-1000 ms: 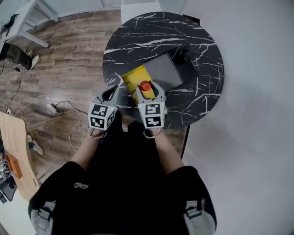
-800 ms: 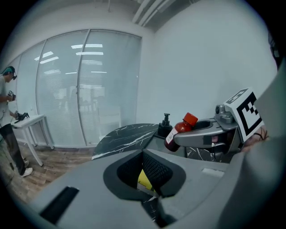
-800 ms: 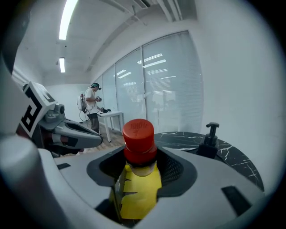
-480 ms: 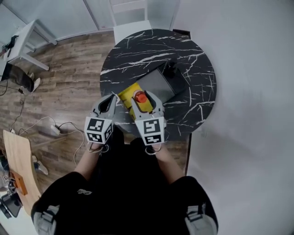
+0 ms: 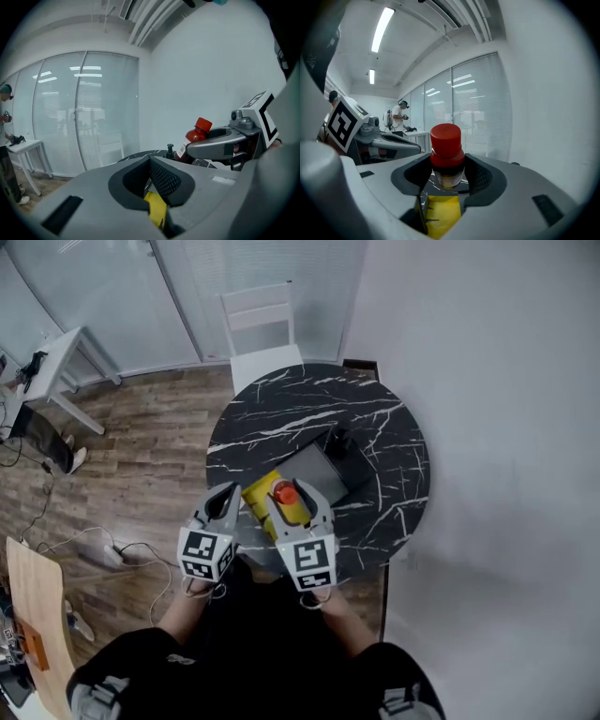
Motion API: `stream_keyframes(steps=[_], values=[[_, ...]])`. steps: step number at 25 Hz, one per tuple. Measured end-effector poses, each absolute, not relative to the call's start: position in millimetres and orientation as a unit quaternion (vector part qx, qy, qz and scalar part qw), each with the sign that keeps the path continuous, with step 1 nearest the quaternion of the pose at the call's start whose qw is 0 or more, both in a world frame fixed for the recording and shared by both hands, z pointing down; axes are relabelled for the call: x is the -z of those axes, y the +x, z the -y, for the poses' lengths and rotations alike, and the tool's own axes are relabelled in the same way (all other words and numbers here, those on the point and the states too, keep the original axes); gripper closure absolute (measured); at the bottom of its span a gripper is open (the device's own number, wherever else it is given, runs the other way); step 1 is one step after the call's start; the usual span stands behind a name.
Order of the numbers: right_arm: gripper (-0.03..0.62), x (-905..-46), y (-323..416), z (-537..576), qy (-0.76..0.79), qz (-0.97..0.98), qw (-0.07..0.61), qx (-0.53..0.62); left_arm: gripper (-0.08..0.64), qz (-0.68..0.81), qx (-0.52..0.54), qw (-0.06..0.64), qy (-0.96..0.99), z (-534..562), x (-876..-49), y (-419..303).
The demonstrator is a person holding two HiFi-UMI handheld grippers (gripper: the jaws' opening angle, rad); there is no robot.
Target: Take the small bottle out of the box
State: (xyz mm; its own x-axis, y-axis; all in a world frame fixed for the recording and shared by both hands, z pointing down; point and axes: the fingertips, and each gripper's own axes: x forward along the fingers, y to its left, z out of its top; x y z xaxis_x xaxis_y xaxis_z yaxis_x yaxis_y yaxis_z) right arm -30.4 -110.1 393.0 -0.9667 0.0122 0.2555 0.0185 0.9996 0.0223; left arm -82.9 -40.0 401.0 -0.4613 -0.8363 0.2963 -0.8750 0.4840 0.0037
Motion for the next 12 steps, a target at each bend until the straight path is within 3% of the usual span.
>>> stream_keyframes(steps=[12], values=[[0.382,-364.9,-24.6,107.2,-0.015,0.993,0.112,0.016,0.561,0.854,-0.05,0.115,0.505,43.1,-374.0,-80.9]])
